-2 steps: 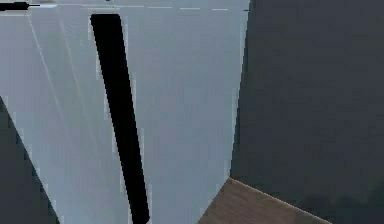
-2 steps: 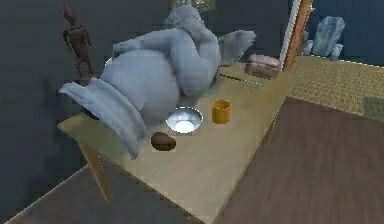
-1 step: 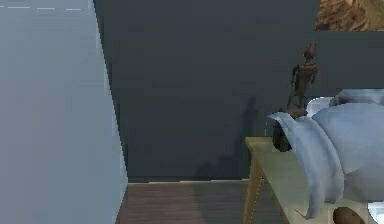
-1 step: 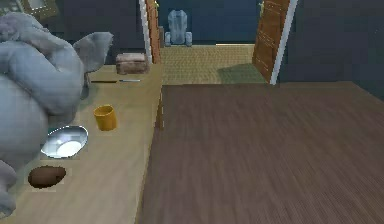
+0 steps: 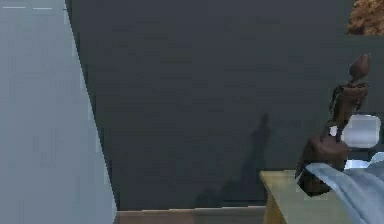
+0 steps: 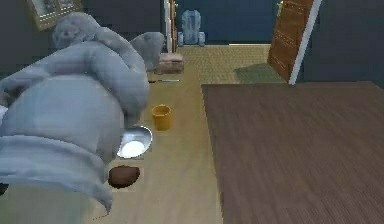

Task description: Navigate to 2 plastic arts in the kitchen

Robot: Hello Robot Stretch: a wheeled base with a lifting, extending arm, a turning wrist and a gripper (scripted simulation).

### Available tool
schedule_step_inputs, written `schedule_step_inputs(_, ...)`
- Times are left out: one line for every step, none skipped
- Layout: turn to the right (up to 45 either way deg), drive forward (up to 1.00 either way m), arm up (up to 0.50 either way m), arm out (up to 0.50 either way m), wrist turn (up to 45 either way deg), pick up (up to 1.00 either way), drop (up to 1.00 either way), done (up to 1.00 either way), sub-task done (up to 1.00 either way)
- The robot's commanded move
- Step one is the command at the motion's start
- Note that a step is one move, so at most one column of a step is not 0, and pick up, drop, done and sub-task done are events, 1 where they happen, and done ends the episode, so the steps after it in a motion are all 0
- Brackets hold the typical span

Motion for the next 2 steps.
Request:
schedule_step_inputs(36.0, 0.00, 0.00, 0.00, 0.0, 0.00, 0.00, 0.00, 0.00)
schedule_step_inputs(0.0, 0.00, 0.00, 0.00, 0.0, 0.00, 0.00, 1.00, 0.00)
